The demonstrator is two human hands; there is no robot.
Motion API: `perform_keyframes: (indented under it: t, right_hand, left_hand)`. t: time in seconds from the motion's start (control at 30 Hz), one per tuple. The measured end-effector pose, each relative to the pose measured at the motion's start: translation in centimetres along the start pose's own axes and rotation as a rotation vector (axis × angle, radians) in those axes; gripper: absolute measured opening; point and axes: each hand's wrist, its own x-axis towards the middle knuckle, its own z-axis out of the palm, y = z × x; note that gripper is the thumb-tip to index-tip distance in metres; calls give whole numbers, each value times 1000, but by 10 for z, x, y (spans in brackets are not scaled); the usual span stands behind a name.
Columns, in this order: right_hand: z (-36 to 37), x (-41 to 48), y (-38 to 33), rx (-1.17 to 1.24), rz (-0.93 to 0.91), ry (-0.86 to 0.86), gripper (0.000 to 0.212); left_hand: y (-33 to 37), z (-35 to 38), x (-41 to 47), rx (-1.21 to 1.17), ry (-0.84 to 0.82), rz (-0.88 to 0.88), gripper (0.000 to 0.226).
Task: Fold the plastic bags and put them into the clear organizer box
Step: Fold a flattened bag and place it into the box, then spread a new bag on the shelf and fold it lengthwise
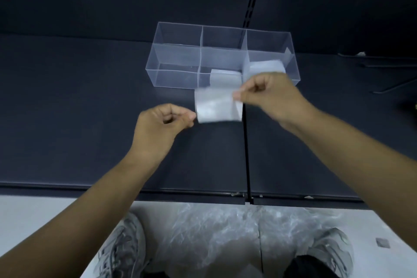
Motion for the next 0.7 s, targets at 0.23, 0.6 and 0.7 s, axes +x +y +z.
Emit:
perform_keyframes:
  t: [0.23,0.6,0.7]
  right_hand:
    - [-8,98,1,-192,18,255,14]
    - [-3,112,6,-794,-101,222,23]
    - [-8,89,1,-683,-169,273,38]
  left_hand:
    - [-54,13,-38,863,-154,317,36]
    - [-57,11,-40,1084,-207,384,52]
    - [-57,11,-39,1119,-218,400,54]
